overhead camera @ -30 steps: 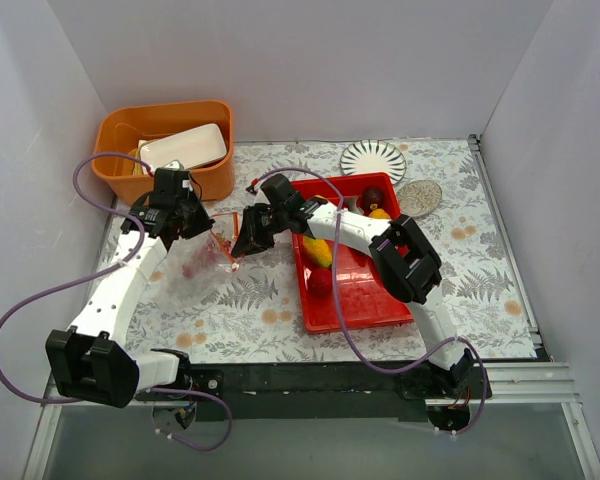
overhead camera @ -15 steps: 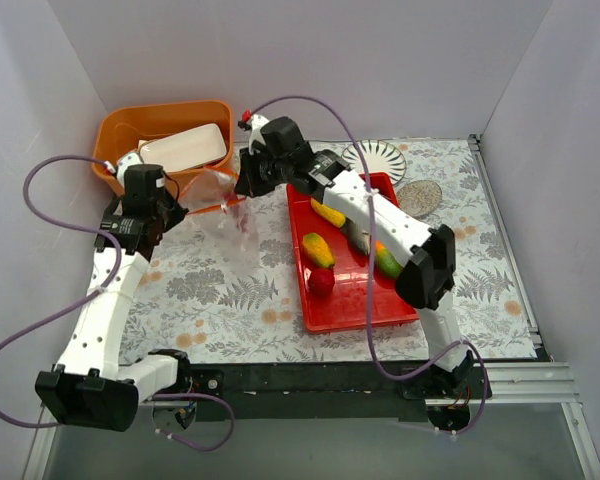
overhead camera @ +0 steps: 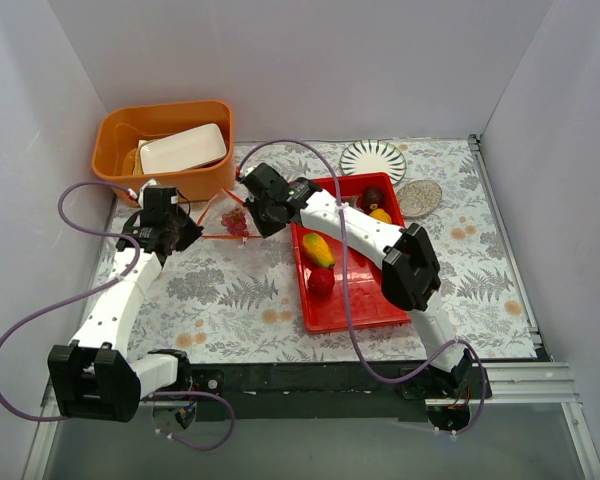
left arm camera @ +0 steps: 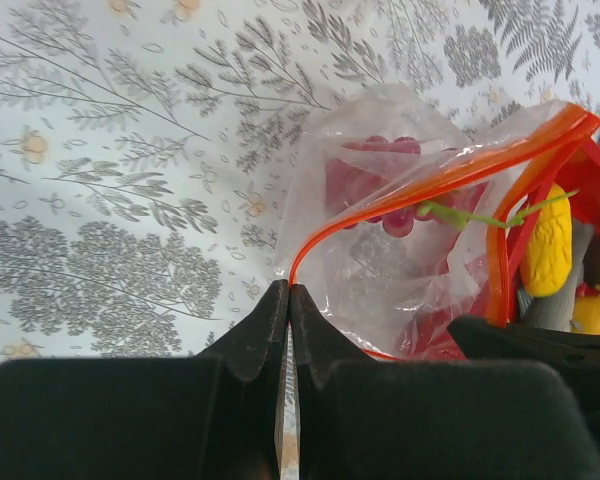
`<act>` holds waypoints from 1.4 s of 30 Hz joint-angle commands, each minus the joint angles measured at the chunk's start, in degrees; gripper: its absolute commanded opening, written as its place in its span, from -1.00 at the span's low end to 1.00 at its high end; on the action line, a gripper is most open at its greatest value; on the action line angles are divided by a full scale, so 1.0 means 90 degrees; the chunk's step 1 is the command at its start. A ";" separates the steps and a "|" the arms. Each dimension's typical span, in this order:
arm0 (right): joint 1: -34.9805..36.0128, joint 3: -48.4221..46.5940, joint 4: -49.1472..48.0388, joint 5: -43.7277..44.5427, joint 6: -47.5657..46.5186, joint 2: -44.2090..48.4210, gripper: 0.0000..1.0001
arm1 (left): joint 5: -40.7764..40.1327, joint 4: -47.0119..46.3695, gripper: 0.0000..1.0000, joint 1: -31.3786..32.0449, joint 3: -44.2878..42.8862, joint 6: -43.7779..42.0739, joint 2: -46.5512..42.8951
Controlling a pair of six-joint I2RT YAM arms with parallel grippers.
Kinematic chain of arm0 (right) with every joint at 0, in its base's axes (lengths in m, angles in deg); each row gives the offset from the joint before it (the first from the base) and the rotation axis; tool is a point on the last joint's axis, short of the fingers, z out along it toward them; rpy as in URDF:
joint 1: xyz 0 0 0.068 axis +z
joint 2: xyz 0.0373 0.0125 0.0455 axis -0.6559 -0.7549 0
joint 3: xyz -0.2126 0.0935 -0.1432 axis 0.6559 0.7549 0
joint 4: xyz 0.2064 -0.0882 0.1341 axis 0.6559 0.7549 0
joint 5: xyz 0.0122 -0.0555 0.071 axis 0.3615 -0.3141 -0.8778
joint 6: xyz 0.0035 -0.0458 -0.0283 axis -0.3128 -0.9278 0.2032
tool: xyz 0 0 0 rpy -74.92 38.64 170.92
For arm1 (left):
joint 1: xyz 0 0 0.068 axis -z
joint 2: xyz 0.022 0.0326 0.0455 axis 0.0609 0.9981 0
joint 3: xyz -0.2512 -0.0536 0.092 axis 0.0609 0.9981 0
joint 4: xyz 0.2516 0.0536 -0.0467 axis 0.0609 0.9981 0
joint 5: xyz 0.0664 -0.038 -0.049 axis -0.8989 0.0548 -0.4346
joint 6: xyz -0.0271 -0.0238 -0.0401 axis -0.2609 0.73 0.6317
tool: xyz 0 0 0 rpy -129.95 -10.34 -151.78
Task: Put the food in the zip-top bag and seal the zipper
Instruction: Adjust the zipper food storage bag at the center of the board.
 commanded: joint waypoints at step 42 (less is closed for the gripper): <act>0.0645 -0.1592 0.0714 0.1785 -0.1116 -0.0660 -0.97 | 0.0801 -0.0300 -1.00 -0.0081 -0.0019 -0.0279 0.0893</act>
